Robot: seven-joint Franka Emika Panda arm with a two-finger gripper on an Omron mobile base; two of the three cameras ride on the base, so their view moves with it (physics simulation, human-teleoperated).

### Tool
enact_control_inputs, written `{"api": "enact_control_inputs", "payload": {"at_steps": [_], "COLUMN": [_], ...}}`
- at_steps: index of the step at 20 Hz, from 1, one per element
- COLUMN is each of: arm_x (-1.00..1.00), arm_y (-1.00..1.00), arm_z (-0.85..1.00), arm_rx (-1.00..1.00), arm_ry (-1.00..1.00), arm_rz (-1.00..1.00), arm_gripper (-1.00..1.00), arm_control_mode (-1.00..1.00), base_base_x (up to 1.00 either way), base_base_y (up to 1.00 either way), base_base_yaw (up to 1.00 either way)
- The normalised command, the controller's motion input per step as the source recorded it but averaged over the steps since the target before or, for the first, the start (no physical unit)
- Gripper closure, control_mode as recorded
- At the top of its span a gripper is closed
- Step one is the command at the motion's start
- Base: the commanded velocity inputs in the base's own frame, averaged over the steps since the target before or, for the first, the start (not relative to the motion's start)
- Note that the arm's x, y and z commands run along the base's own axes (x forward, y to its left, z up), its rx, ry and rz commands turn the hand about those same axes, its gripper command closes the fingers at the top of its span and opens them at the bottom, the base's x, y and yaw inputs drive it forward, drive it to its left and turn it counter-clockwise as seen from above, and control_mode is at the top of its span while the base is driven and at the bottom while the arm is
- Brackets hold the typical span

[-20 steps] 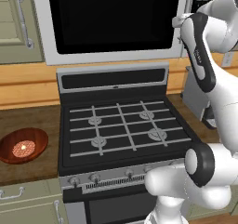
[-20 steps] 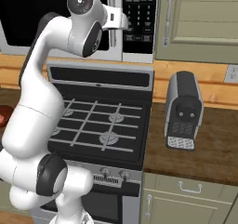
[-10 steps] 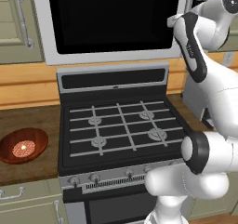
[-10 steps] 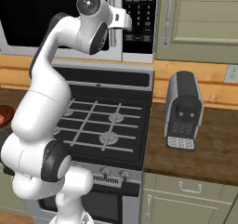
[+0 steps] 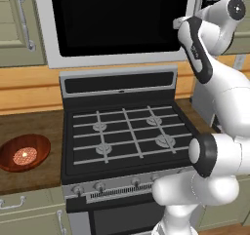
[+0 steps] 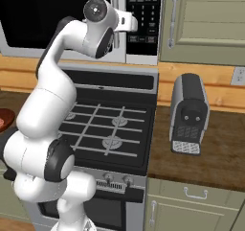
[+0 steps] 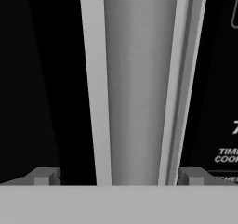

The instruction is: Open the microwave, place the bowl with waffle inside the microwave, then close the microwave door and turn it on.

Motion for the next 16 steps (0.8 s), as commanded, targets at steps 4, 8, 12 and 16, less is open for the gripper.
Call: {"api": "enact_control_inputs", "payload": {"at_steps": [4, 8, 12, 16], "arm_x": [0.60, 0.00, -0.01, -0.42], "arm_y": [0.17, 1.00, 1.00, 1.00], "arm_z": [-0.25, -0.38, -0.04, 0.00], "arm_rx": [0.00, 0.00, -0.02, -0.06], "arm_ry": [0.00, 0.00, 0.02, -0.05], "arm_rz": [0.00, 0.00, 0.12, 0.20], "arm_gripper": [-1.00, 1.00, 1.00, 1.00], "arm_control_mode": [-1.00, -1.00, -1.00, -1.00], "base_base_x": [0.00, 0.00, 0.00, 0.00], "base_base_y": [0.00, 0.00, 0.00, 0.00], "base_base_yaw": [0.00, 0.00, 0.00, 0.00]}}
